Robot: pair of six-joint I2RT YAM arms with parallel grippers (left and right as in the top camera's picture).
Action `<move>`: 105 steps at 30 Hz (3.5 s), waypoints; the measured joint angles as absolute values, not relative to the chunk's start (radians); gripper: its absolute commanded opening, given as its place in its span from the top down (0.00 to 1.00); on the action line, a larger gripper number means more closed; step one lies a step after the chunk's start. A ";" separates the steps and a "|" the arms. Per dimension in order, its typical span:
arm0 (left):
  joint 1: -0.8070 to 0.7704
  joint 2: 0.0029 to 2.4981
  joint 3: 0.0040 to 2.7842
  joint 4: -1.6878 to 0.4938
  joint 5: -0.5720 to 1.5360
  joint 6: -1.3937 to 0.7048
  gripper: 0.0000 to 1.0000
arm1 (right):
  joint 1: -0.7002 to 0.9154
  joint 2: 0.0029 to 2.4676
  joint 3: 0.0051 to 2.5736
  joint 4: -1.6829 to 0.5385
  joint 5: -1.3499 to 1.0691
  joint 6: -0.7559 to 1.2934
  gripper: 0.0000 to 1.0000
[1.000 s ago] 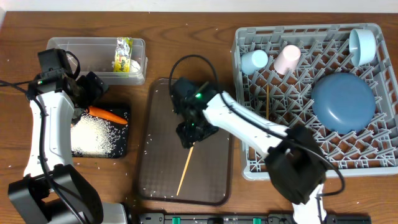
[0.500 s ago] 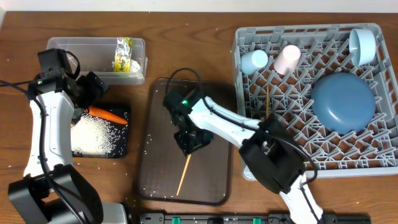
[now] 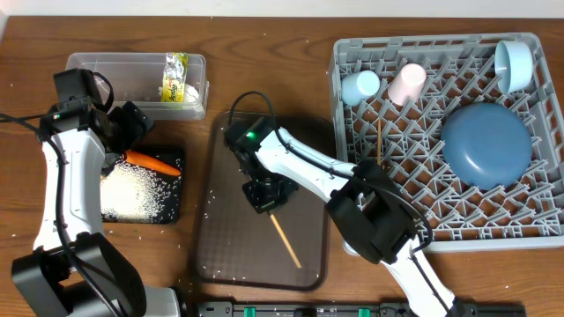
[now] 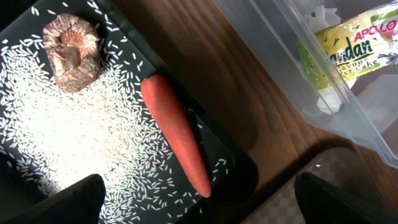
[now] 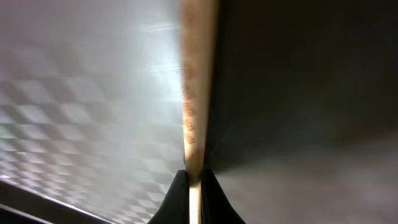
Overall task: Sort waste into correct bins and load items into the dishwasher rack
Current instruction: 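Lift the second chopstick and carry it to the rack, then insert the chopstick beside the first one and release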
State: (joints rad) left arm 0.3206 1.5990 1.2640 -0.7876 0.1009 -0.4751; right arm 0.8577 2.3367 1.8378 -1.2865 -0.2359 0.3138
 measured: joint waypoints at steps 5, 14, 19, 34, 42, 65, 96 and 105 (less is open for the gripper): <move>0.321 1.599 1.264 -0.788 0.101 -0.475 0.02 | 0.844 2.337 1.839 -1.327 -0.133 0.307 0.99; 0.321 1.599 1.264 -0.788 0.101 -0.475 0.02 | 0.795 2.343 1.901 -1.320 -0.056 0.248 0.99; 0.321 1.599 1.264 -0.788 0.101 -0.475 0.02 | 0.779 2.317 1.974 -1.326 -0.044 0.221 0.99; 0.321 1.599 1.264 -0.788 0.101 -0.475 0.02 | 0.529 1.965 2.018 -1.335 -0.093 0.159 0.64; 0.321 1.599 1.264 -0.787 0.101 -0.475 0.02 | 0.715 2.088 1.890 -1.146 -0.079 0.033 0.42; 0.321 1.599 1.264 -0.788 0.101 -0.475 0.02 | 0.776 2.326 1.848 -1.163 -0.011 -0.086 0.99; 0.321 1.599 1.264 -0.788 0.101 -0.475 0.02 | 0.289 1.818 2.019 -1.495 -0.001 0.185 0.99; 0.321 1.599 1.264 -0.788 0.101 -0.475 0.02 | 0.226 1.847 1.753 -1.368 -0.026 0.236 0.53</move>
